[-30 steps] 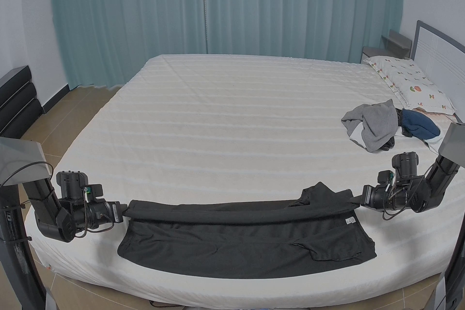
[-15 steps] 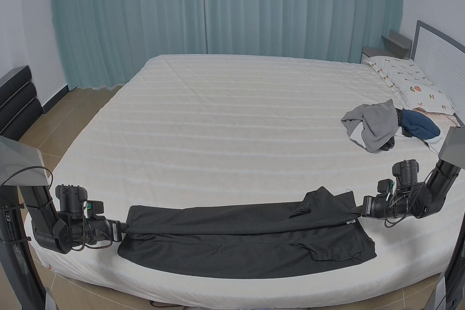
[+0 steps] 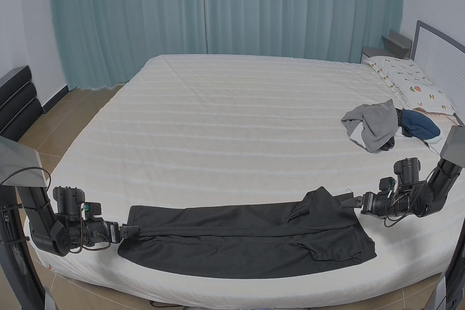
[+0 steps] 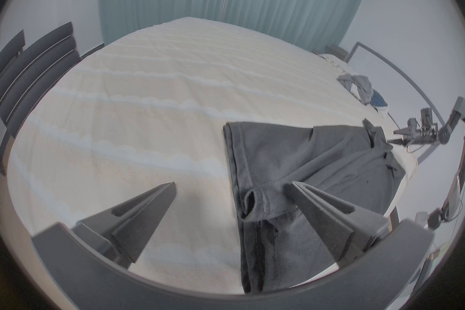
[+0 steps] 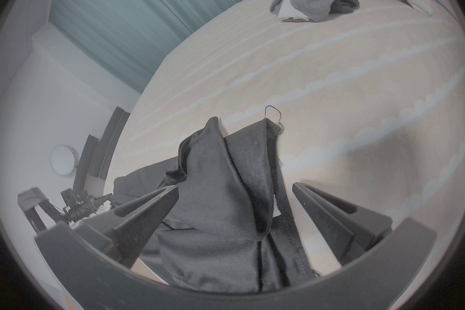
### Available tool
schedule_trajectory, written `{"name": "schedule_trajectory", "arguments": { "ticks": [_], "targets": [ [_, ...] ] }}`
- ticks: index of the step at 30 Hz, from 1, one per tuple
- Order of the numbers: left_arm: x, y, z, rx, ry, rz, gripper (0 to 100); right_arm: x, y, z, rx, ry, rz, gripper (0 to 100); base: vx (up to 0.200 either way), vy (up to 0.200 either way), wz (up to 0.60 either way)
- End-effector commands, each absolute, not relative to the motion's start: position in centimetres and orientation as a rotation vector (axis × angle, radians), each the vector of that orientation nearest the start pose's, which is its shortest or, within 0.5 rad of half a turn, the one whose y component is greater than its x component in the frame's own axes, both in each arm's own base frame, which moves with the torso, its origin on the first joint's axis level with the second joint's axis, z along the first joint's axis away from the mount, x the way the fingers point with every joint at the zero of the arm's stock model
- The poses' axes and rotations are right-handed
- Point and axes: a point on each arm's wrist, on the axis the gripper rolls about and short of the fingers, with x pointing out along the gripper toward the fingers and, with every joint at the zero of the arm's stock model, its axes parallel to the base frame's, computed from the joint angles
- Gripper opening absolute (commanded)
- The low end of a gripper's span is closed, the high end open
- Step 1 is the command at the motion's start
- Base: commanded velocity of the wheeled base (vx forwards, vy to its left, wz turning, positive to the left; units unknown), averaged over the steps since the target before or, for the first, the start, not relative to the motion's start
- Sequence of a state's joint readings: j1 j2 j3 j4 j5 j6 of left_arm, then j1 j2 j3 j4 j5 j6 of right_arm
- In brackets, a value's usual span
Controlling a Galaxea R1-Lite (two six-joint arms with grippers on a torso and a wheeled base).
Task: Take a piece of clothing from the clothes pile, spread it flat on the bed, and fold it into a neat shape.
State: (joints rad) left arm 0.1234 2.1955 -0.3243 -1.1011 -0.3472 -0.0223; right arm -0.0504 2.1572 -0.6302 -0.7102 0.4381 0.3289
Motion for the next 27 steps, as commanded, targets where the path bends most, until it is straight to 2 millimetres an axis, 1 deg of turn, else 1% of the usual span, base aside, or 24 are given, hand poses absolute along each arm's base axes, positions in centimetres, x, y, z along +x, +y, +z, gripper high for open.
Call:
{"name": "schedule_trajectory", "arguments": {
  "ticks": [1,3,6,11,18,21,27],
  "targets": [
    [27.5,3.0,-0.1,-0.254,0.686,-0.176,100,31.8,-0.5,1.1,0.538,0.846,0.228,100,0.0,0.0,0.0],
    [28.0,2.9,0.6,-0.313,0.659,-0.158,100,31.9,-0.5,1.2,0.559,0.836,0.22,100,0.0,0.0,0.0],
    [29.0,2.8,1.4,-0.395,0.625,-0.143,100,32.1,-0.3,1.2,0.64,0.822,0.195,100,0.0,0.0,0.0],
    [30.8,2.2,1.9,-0.487,0.604,-0.141,100,32.8,-0.3,1.0,0.756,0.781,0.165,100,0.0,0.0,0.0],
    [32.2,0.6,1.3,-0.621,0.715,-0.124,100,32.9,-0.4,0.4,0.778,0.778,0.155,100,0.0,0.0,0.0],
    [32.9,0.2,0.4,-0.631,0.738,-0.125,100,32.9,-0.4,0.6,0.777,0.773,0.157,100,0.0,0.0,0.0],
    [33.5,0.2,-0.9,-0.632,0.762,-0.118,100,32.7,-0.5,0.6,0.778,0.772,0.151,100,0.0,0.0,0.0]
  ]
}}
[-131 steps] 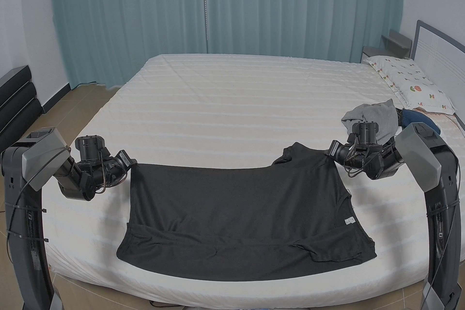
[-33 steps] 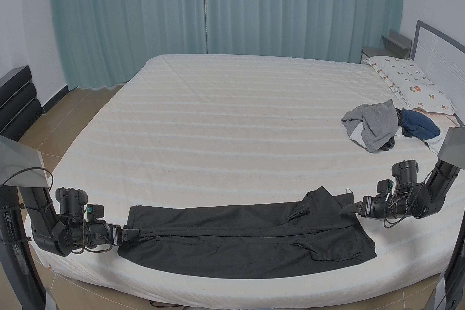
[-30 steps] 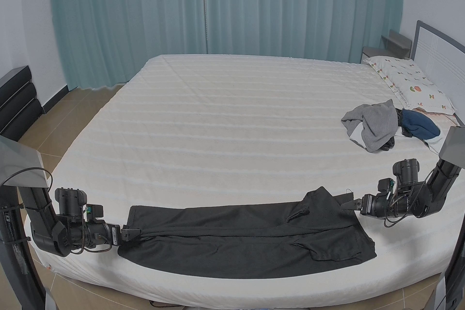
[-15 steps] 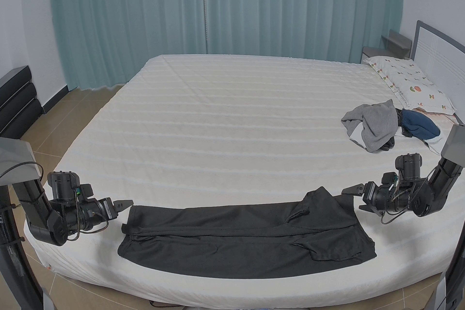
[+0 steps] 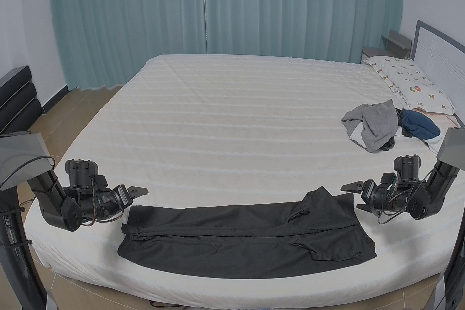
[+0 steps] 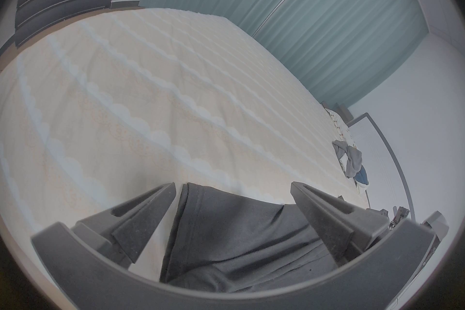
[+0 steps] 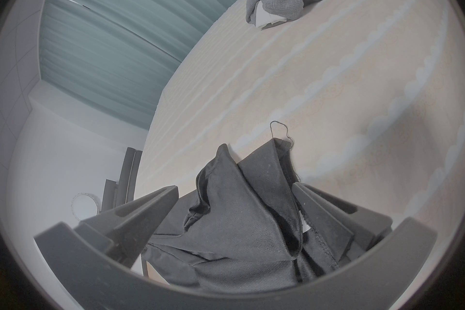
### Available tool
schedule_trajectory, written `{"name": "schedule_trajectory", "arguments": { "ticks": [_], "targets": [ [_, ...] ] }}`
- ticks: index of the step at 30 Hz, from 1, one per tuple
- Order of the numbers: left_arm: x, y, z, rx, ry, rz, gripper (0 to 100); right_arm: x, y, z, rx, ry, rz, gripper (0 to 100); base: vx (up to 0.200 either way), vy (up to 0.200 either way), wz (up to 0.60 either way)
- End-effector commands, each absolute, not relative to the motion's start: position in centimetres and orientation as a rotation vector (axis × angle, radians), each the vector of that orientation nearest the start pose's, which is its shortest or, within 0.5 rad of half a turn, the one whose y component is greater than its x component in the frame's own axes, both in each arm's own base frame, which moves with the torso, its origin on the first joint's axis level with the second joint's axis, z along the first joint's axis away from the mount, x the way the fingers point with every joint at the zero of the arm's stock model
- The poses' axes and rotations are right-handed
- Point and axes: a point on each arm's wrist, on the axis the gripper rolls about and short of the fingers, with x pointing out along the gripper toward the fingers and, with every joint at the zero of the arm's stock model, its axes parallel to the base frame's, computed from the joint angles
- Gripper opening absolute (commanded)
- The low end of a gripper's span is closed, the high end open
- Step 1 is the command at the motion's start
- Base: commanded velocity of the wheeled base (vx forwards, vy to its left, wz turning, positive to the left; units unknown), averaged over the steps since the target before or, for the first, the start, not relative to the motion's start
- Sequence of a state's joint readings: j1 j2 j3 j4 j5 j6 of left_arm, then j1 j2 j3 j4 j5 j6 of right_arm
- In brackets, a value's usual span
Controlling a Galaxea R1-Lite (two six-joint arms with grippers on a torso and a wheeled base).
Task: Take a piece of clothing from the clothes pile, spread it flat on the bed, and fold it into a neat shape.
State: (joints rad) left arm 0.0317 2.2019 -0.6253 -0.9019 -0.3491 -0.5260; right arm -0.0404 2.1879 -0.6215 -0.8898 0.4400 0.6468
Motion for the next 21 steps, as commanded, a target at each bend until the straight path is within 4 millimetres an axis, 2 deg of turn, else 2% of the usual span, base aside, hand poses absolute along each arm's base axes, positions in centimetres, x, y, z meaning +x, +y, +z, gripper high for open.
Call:
{"name": "schedule_trajectory", "arguments": {
  "ticks": [1,9,10,15,21],
  "targets": [
    [33.5,0.2,-1.0,-0.632,0.765,-0.118,100,32.8,-0.6,0.6,0.78,0.77,0.15,100,0.0,0.0,0.0],
    [33.6,0.3,-1.9,-0.633,0.784,-0.11,100,32.7,-0.7,0.3,0.782,0.778,0.14,100,0.0,0.0,0.0],
    [33.6,0.3,-2.0,-0.633,0.784,-0.108,0,32.7,-0.7,0.3,0.781,0.779,0.14,100,0.0,0.0,0.0],
    [33.8,0.5,-2.1,-0.637,0.78,-0.101,0,32.7,-0.7,0.2,0.783,0.779,0.135,100,0.0,0.0,0.0],
    [33.8,1.9,-2.0,-0.658,0.76,-0.044,0,33.1,-0.8,-0.6,0.814,0.796,0.115,100,0.0,0.0,0.0]
  ]
}}
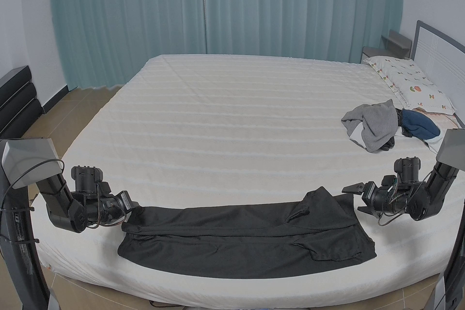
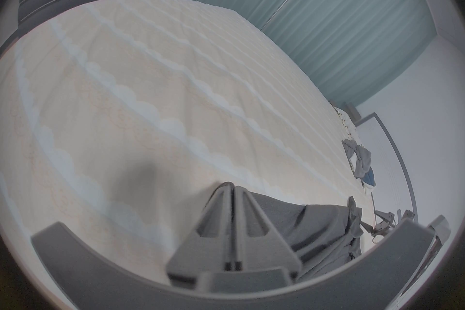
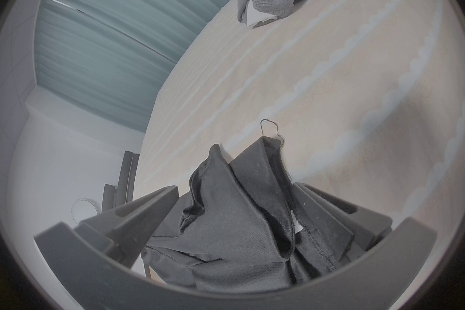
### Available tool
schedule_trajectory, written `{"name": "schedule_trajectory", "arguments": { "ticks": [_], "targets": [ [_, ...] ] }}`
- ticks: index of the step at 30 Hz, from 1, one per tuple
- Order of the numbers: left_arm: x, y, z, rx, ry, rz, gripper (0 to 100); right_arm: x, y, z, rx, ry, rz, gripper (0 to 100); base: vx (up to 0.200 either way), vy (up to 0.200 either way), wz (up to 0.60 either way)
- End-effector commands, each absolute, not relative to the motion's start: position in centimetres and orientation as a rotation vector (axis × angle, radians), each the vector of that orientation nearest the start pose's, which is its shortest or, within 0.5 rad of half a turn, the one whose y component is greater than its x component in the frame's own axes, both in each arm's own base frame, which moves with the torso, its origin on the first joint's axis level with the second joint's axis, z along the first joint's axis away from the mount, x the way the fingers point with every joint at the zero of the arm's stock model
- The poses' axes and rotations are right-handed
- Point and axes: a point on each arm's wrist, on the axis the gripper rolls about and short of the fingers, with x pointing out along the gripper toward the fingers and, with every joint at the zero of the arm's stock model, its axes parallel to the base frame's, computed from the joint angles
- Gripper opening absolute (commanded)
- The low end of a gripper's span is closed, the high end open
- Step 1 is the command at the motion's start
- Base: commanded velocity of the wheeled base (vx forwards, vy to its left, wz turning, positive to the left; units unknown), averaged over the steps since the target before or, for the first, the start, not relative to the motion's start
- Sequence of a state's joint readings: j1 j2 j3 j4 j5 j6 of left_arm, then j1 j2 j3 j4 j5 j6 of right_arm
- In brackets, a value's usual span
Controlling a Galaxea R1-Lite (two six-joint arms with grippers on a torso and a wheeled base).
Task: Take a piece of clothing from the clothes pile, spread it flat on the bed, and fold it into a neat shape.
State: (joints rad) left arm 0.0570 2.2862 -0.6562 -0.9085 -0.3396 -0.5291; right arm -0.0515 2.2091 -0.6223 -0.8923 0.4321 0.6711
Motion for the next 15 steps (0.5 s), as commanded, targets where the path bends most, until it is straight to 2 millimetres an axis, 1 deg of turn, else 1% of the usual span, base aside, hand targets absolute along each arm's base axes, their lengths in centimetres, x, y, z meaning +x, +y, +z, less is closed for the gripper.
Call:
{"name": "schedule_trajectory", "arguments": {
  "ticks": [1,3,4,5,7,8,11,12,15],
  "targets": [
    [33.8,2.0,-2.0,-0.669,0.755,-0.028,0,33.2,-0.8,-0.6,0.82,0.795,0.113,100,0.0,0.0,0.0],
    [33.8,2.0,-2.0,-0.669,0.755,-0.028,0,33.2,-0.8,-0.6,0.82,0.795,0.113,100,0.0,0.0,0.0],
    [34.3,2.3,-1.6,-0.733,0.729,0.015,0,33.6,-0.8,-0.4,0.843,0.784,0.108,100,0.0,0.0,0.0],
    [34.5,2.4,-1.4,-0.761,0.713,0.023,0,33.8,-0.8,-0.4,0.857,0.781,0.104,100,0.0,0.0,0.0],
    [34.5,2.4,-1.4,-0.771,0.708,0.026,0,33.9,-0.8,-0.4,0.863,0.779,0.103,100,0.0,0.0,0.0],
    [34.7,2.5,-1.3,-0.792,0.682,0.03,0,34.4,-0.9,-0.6,0.883,0.776,0.093,100,0.0,0.0,0.0],
    [34.7,2.6,-1.3,-0.793,0.667,0.028,0,34.8,-0.9,-1.0,0.889,0.778,0.09,100,0.0,0.0,0.0],
    [34.7,2.8,-1.2,-0.795,0.658,0.029,0,35.2,-0.9,-1.3,0.889,0.779,0.088,100,0.0,0.0,0.0],
    [34.6,2.9,-1.4,-0.797,0.661,0.034,0,35.8,-0.9,-1.5,0.884,0.769,0.077,100,0.0,0.0,0.0]
  ]
}}
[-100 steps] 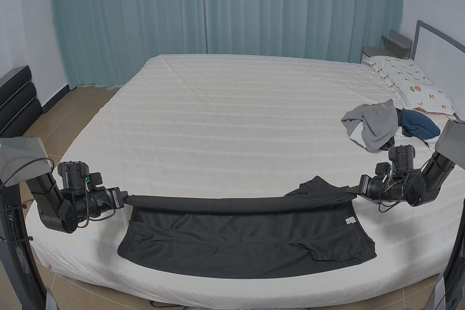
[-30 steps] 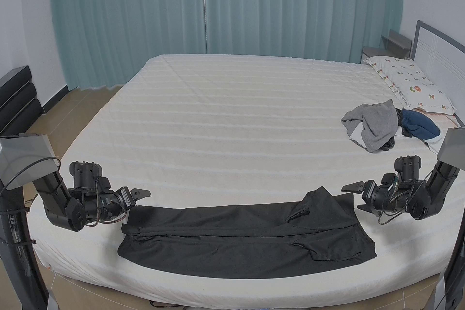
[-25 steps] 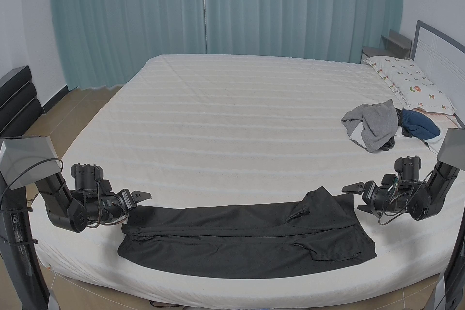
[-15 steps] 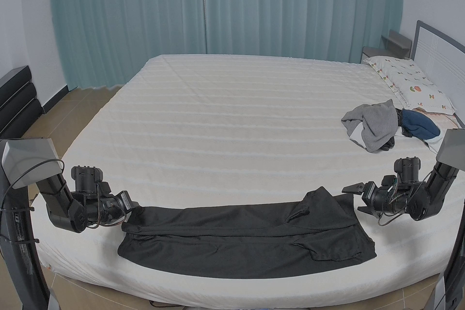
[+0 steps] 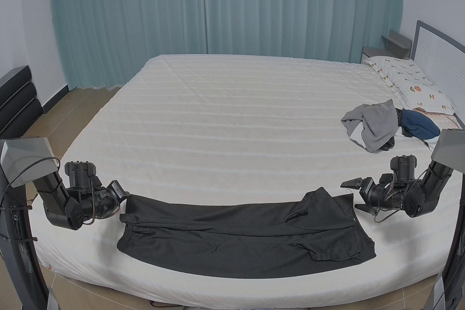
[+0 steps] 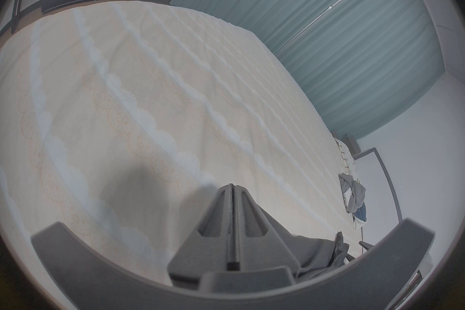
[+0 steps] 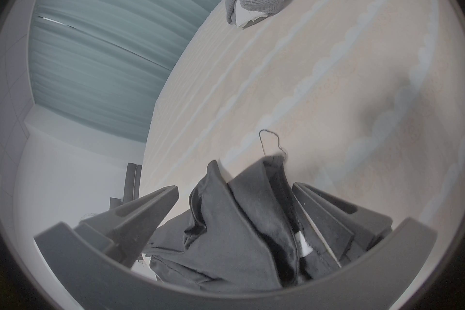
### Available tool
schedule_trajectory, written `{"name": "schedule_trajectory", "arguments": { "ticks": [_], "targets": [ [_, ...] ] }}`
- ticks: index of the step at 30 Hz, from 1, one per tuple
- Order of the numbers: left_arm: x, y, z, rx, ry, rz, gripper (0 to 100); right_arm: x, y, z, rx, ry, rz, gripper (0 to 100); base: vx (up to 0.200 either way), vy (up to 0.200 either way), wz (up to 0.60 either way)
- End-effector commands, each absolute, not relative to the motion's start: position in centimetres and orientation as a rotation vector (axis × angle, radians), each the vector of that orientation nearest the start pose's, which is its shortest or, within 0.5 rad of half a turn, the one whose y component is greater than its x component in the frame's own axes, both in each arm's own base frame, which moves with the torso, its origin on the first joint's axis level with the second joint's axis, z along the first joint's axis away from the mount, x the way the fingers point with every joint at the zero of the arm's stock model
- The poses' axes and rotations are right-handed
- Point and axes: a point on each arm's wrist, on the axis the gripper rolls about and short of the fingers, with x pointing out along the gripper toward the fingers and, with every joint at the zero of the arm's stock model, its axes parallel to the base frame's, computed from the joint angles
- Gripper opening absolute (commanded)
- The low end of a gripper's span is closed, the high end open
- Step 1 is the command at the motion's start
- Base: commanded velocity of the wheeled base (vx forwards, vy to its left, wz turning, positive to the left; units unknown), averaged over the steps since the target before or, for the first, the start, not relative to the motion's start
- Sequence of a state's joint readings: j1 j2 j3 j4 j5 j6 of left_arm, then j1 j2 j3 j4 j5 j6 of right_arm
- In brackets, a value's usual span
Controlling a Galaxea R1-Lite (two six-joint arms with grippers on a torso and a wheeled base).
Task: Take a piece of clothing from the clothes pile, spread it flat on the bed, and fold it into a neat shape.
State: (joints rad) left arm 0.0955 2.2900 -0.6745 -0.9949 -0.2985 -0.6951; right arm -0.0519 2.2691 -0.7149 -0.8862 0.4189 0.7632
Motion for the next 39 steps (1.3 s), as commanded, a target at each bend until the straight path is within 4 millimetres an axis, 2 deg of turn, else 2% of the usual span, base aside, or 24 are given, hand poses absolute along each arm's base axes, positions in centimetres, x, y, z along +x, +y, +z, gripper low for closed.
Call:
{"name": "schedule_trajectory", "arguments": {
  "ticks": [1,12,13,26,31,39],
  "targets": [
    [34.6,2.9,-1.5,-0.797,0.662,0.035,0,36.0,-0.9,-1.6,0.882,0.764,0.072,100,0.0,0.0,0.0],
    [34.8,3.0,-2.0,-0.798,0.67,0.039,0,37.0,-0.6,-2.5,0.871,0.754,0.061,100,0.0,0.0,0.0],
    [34.7,3.0,-2.0,-0.799,0.672,0.04,0,37.0,-0.6,-2.4,0.871,0.752,0.062,0,0.0,0.0,0.0],
    [34.7,2.9,-2.1,-0.797,0.674,0.038,0,37.4,-0.9,-2.2,0.871,0.736,0.061,0,0.0,0.0,0.0],
    [34.7,2.9,-2.1,-0.796,0.676,0.037,0,38.1,-1.1,-2.2,0.904,0.71,0.024,0,0.0,0.0,0.0],
    [34.6,2.9,-2.1,-0.795,0.679,0.036,0,37.9,-1.1,-2.4,0.904,0.72,0.02,0,0.0,0.0,0.0]
  ]
}}
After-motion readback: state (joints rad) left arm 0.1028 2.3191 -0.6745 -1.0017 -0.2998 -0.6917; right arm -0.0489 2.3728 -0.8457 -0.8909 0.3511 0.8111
